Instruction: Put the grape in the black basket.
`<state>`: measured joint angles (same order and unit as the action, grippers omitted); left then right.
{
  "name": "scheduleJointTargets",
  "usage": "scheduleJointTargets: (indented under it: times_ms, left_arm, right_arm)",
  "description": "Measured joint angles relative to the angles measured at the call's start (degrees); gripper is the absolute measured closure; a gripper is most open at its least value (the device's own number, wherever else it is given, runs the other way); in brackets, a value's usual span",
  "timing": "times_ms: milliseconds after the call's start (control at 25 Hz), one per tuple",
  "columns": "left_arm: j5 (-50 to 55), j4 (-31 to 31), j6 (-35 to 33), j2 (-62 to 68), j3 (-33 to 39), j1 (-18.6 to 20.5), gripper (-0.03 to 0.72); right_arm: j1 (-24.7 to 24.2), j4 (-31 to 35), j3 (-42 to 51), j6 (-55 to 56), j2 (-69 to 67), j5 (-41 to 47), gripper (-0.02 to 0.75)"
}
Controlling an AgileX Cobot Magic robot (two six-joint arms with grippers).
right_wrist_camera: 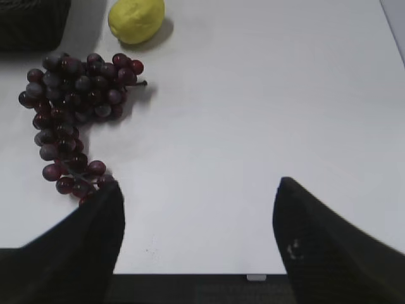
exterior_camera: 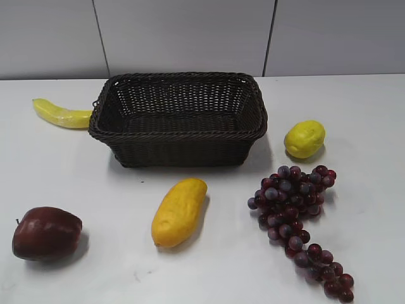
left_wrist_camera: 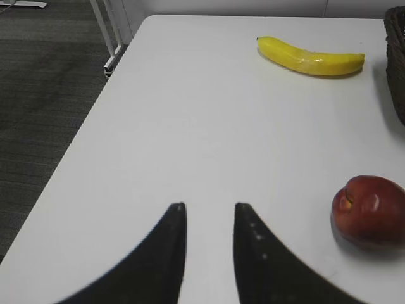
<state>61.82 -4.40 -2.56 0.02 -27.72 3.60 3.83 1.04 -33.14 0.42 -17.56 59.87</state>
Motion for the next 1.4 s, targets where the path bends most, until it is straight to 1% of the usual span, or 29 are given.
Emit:
scheduleJointTargets:
  times_ms: [520, 720, 800, 920, 960, 1080, 1400]
  left_arm:
    - [0.00, 0.00, 0.00, 0.00, 0.00, 0.00, 0.460]
    - [0.00, 0.00, 0.00, 0.00, 0.00, 0.00, 0.460]
    - [0.00, 0.00, 0.00, 0.00, 0.00, 0.00, 0.460]
    - [0.00, 0.00, 0.00, 0.00, 0.00, 0.00, 0.460]
    - [0.00, 0.00, 0.00, 0.00, 0.00, 0.00, 0.460]
    - [0.00, 0.00, 0.00, 0.00, 0.00, 0.00, 0.460]
    - [0.00, 0.00, 0.00, 0.00, 0.00, 0.00, 0.460]
  right_arm:
    - [0.00, 3.16, -9.44, -0.97, -30.25, -0.13, 0.183]
    - [0.00, 4.51, -12.35, -3.48, -39.68, -0.53, 0.208]
    - [0.00, 6.03, -13.27, -4.00, -43.42, -1.71, 0.218]
    - [0.41, 10.38, -14.78, -6.78, -48.52, -2.92, 0.225]
    - [0.92, 11.18, -15.22, -7.49, -49.95, -3.35, 0.226]
    - [4.44, 11.89, -16.88, -8.55, -54.76, -4.50, 0.226]
    - [17.59, 12.63, -20.40, -7.75, -67.18, -9.10, 0.226]
